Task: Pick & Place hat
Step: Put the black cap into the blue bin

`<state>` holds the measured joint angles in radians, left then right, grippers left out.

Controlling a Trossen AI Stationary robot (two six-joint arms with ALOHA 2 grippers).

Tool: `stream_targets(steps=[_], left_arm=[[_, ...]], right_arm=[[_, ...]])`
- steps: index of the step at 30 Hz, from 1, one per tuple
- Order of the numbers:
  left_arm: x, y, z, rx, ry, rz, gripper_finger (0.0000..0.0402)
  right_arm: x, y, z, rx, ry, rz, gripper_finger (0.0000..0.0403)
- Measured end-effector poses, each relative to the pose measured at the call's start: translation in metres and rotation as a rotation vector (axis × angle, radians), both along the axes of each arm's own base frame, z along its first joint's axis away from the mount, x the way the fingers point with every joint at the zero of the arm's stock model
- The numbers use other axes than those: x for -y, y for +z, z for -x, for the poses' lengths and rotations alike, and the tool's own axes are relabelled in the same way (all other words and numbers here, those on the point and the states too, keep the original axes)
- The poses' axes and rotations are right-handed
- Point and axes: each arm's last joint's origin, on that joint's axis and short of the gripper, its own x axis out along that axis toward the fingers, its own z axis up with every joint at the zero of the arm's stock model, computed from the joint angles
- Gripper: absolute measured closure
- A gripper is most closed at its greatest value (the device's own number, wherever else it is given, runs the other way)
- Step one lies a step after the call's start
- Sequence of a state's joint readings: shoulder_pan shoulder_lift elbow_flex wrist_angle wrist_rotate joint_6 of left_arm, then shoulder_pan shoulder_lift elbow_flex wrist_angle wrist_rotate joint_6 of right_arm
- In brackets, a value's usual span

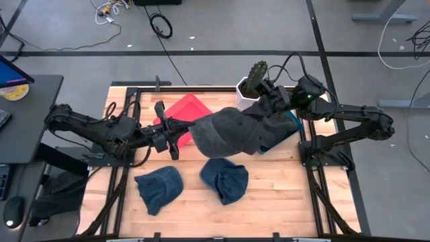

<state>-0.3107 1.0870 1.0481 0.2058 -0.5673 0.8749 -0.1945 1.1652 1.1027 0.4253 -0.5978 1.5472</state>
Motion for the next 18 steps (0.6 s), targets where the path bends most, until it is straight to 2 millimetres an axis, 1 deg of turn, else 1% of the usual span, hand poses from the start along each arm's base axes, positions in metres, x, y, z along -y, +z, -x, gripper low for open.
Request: stream_targets(steps=[2, 6, 11, 14, 18], left_arm=[[0.0, 0.0, 0.0, 0.0, 0.0, 0.0, 0.0388], [0.0, 0.0, 0.0, 0.001, -0.001, 0.006, 0.0383], [0.0, 0.0, 0.0, 0.018, -0.008, 0.072, 0.0367], [0.0, 0.0, 0.0, 0.031, -0.012, 0.128, 0.0339], [-0.001, -0.001, 0.0, 0.054, 0.004, 0.23, 0.0281]], right_arm=[[0.0, 0.0, 0.0, 0.007, 0.011, 0.023, 0.0393], [0.001, 0.0, 0.001, 0.004, 0.037, 0.035, 0.0393], [0.004, -0.001, 0.002, 0.006, 0.052, 0.062, 0.0399], [0.008, 0.0, 0.005, 0.008, 0.051, 0.071, 0.0401], [0.013, 0.004, 0.014, 0.012, 0.042, 0.089, 0.0402]])
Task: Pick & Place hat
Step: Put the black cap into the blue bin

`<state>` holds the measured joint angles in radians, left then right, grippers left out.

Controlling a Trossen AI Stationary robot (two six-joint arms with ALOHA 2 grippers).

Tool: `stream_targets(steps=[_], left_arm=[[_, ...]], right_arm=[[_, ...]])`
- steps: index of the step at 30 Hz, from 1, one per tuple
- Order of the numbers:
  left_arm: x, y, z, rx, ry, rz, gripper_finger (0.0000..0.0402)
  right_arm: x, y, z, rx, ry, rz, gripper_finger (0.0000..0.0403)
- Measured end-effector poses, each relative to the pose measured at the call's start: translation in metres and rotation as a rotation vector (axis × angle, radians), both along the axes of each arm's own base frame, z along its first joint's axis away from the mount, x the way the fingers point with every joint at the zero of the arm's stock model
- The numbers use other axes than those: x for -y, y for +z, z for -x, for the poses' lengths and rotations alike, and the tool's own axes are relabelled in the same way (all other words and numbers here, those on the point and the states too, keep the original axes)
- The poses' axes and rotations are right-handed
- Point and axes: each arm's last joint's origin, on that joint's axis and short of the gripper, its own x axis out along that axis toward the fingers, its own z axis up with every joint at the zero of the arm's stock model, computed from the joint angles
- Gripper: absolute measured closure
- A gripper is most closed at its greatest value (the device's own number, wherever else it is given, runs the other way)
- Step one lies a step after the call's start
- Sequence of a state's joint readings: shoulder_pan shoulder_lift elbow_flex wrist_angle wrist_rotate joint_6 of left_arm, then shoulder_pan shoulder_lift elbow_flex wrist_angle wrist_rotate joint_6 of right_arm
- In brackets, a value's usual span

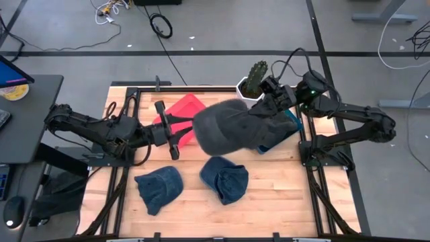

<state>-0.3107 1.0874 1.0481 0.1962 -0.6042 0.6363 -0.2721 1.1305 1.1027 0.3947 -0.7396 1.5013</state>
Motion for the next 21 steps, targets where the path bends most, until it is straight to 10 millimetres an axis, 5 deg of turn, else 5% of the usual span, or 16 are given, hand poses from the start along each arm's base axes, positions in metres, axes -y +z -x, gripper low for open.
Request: stream_targets(steps=[9, 21], left_arm=[[-0.001, -0.009, -0.001, -0.025, 0.013, 0.177, 0.0165], [-0.001, -0.01, -0.001, -0.021, 0.008, 0.237, 0.0148]], right_arm=[[0.006, -0.005, 0.034, -0.121, 0.013, 0.129, 0.0403], [0.002, -0.031, 0.088, -0.3, -0.018, 0.361, 0.0403]])
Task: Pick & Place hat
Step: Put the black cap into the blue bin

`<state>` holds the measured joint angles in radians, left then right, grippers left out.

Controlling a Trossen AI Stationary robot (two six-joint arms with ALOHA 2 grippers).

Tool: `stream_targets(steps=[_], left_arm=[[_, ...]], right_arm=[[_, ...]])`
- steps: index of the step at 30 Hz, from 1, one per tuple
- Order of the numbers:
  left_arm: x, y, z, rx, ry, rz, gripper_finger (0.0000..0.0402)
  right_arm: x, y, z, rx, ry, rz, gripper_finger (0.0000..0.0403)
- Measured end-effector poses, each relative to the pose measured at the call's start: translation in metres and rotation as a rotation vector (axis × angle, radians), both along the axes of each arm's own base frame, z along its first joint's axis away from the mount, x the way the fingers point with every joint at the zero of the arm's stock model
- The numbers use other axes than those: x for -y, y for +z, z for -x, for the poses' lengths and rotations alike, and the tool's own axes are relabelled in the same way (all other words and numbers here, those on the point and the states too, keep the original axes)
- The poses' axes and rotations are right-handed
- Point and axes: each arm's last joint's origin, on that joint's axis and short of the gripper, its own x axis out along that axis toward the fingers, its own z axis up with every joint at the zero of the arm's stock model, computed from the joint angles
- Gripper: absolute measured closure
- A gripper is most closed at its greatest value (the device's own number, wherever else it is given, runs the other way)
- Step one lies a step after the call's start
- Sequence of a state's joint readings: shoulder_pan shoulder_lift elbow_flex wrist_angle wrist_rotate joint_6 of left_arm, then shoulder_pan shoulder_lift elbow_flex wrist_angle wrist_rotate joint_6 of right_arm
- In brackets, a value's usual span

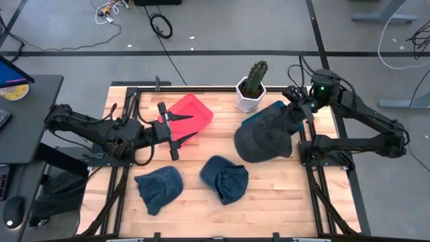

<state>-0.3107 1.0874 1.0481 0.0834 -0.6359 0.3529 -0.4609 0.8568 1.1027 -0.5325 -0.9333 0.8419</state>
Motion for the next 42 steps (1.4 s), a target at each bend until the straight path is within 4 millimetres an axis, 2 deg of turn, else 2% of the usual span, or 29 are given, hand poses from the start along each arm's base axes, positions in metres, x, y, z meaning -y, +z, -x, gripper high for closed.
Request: stream_targets(steps=[12, 16, 22, 32, 42], left_arm=[[0.0, 0.0, 0.0, 0.061, -0.007, 0.178, 0.0165], [0.0, 0.0, 0.0, 0.081, -0.009, 0.231, 0.0165], [0.0, 0.001, 0.0, 0.114, -0.014, 0.299, 0.0165], [0.0, 0.002, 0.0, 0.118, -0.014, 0.307, 0.0165], [-0.003, 0.001, -0.001, 0.118, -0.003, 0.303, 0.0165]], right_arm=[[0.013, -0.036, 0.021, -0.228, -0.074, 0.268, 0.0403], [0.021, -0.046, 0.023, -0.291, -0.067, 0.395, 0.0403], [0.033, -0.06, 0.021, -0.386, -0.012, 0.482, 0.0403], [0.056, -0.071, 0.018, -0.451, -0.024, 0.57, 0.0403], [0.066, -0.076, 0.027, -0.601, -0.065, 0.736, 0.0403]])
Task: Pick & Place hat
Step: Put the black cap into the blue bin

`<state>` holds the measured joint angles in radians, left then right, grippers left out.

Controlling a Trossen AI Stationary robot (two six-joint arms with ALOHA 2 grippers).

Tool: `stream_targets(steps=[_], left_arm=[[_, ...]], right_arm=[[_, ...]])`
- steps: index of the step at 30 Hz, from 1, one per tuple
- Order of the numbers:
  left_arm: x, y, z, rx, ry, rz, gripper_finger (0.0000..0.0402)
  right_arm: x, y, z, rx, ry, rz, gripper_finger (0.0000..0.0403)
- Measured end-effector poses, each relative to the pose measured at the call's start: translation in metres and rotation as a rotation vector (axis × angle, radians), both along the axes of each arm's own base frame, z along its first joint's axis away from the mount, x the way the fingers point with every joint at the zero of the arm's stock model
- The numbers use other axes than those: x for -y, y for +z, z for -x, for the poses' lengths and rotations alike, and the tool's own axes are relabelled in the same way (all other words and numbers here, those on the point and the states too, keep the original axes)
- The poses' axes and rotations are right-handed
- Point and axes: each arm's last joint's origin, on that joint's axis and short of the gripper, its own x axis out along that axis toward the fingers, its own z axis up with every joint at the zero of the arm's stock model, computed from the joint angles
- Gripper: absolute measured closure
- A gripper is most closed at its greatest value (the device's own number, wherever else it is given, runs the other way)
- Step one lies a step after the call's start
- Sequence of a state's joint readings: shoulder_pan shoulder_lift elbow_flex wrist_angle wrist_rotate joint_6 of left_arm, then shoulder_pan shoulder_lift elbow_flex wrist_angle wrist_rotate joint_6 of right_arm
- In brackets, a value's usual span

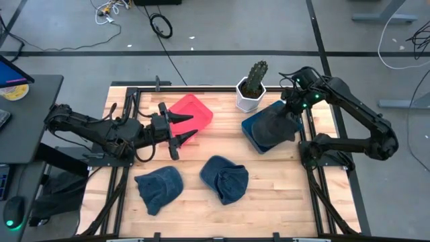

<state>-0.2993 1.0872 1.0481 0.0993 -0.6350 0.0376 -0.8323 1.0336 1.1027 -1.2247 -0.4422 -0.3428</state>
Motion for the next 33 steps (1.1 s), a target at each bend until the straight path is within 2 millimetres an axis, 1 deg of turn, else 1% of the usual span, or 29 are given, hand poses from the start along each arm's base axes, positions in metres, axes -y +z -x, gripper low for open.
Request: stream_targets(steps=[3, 9, 14, 18, 22, 33], left_arm=[[-0.004, 0.0, -0.001, 0.0, 0.017, 0.0, 0.0165], [-0.012, 0.0, -0.002, -0.001, 0.053, -0.001, 0.0165], [-0.017, 0.0, -0.003, -0.001, 0.074, -0.001, 0.0165], [-0.02, 0.0, -0.004, -0.001, 0.075, -0.001, 0.0165], [-0.02, 0.0, -0.004, -0.001, 0.071, -0.001, 0.0165], [-0.02, 0.0, -0.004, -0.001, 0.07, -0.001, 0.0165]], right_arm=[[0.002, 0.0, 0.001, -0.004, 0.01, 0.041, 0.0403], [0.005, 0.002, -0.002, 0.025, 0.1, 0.14, 0.0403], [0.008, 0.002, -0.005, 0.036, 0.12, 0.169, 0.0403], [0.01, 0.0, -0.009, 0.008, 0.142, 0.187, 0.0403], [0.006, -0.002, -0.012, -0.032, 0.166, 0.203, 0.0403], [-0.009, -0.003, -0.025, -0.147, 0.287, 0.356, 0.0403]])
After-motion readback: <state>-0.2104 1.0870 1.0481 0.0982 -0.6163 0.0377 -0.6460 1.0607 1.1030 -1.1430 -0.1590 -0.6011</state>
